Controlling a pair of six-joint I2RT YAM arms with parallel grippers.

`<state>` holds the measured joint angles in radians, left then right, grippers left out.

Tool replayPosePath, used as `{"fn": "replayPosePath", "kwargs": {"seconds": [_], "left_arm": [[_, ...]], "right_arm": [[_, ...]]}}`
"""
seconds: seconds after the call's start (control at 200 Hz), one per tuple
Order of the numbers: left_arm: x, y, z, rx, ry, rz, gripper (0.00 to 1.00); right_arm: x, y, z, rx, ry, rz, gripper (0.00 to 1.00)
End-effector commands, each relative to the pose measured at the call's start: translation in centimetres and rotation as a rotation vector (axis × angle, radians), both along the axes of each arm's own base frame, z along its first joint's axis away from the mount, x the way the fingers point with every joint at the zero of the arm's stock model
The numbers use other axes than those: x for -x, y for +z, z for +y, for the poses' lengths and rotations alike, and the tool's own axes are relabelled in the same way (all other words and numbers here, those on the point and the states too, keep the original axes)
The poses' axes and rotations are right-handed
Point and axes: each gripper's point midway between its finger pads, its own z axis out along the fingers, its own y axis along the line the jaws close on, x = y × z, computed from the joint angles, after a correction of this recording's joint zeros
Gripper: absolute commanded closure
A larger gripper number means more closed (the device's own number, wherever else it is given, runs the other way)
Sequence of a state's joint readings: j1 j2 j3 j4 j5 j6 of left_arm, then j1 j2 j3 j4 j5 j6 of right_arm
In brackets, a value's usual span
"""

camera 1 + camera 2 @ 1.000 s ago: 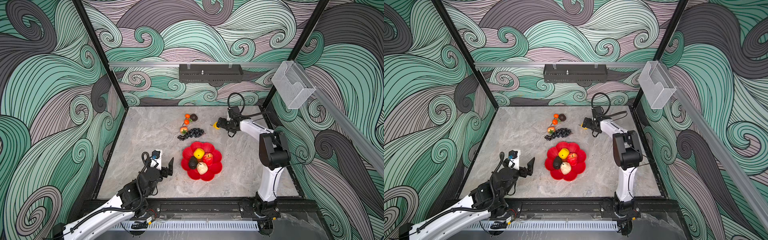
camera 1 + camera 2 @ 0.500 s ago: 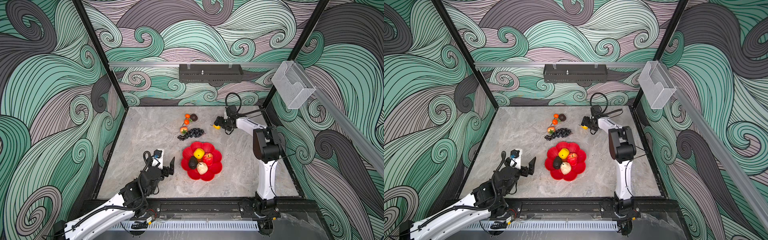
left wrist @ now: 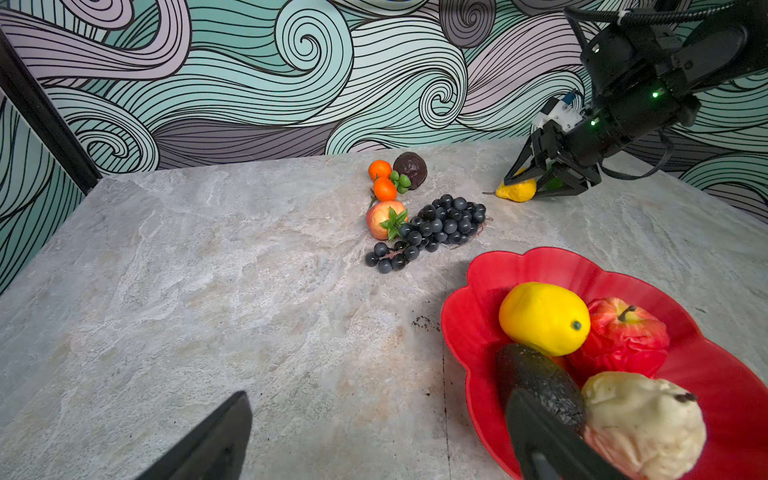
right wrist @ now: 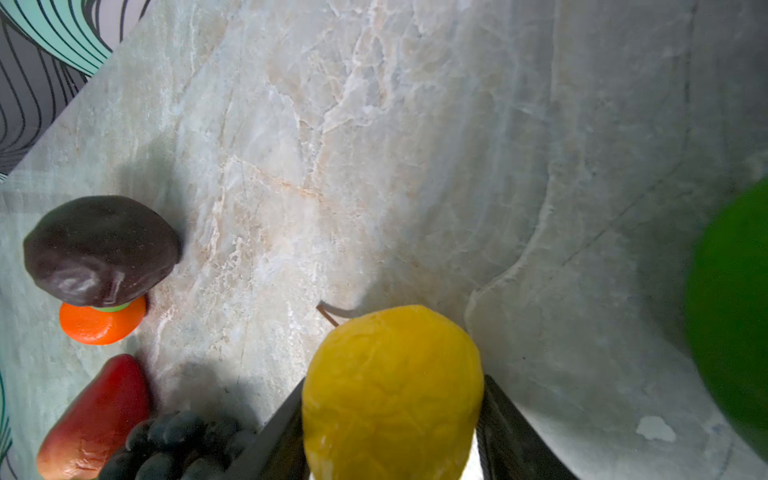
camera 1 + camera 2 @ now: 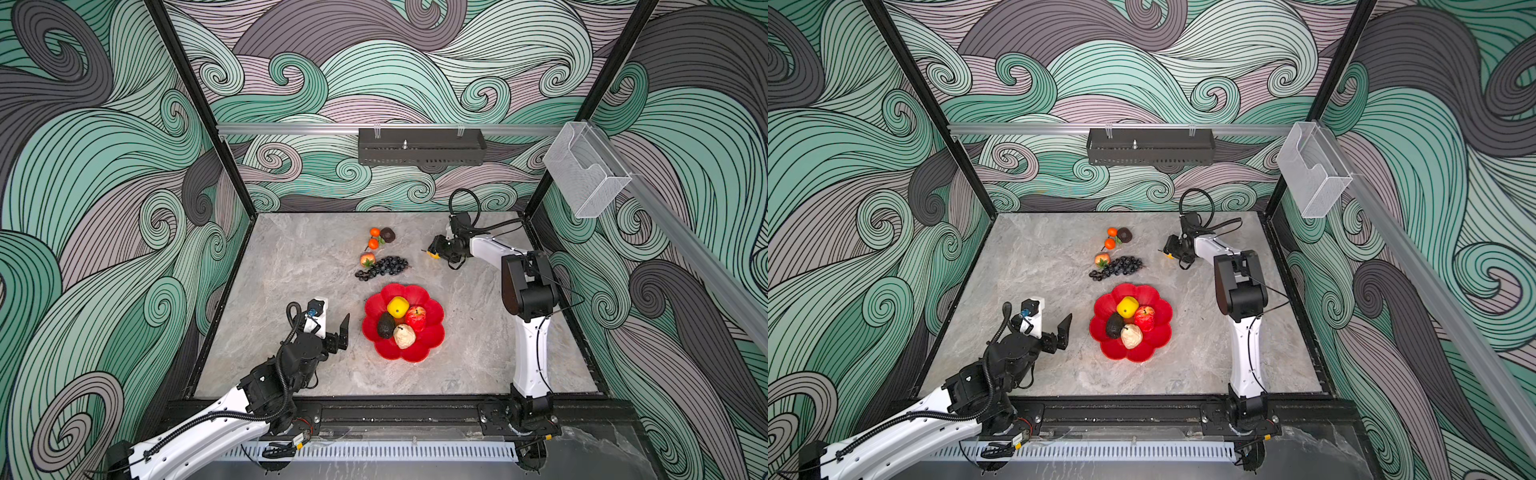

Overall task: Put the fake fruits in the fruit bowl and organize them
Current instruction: 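Grasp the small yellow pear with the right gripper and lift it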

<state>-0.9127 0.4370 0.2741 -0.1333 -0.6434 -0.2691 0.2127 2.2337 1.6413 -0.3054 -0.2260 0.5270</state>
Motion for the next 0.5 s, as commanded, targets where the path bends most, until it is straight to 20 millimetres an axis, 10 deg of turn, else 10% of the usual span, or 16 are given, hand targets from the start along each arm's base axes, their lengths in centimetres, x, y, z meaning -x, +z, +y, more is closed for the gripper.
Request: {"fn": "replayPosePath", "kwargs": {"seconds": [0.0, 0.495], "left_arm": [[-0.3, 0.6, 0.2, 0.005, 0.016, -0.017, 0.03], [0.2, 1.1, 0.1, 0.040, -0.015, -0.032, 0.02]], "right_arm": [[-0.1, 0.4, -0.4, -0.002, -0.013, -0.014, 0.45], [3.9, 6.4, 0.2, -0.095, 0.029, -0.087, 0.50]]}}
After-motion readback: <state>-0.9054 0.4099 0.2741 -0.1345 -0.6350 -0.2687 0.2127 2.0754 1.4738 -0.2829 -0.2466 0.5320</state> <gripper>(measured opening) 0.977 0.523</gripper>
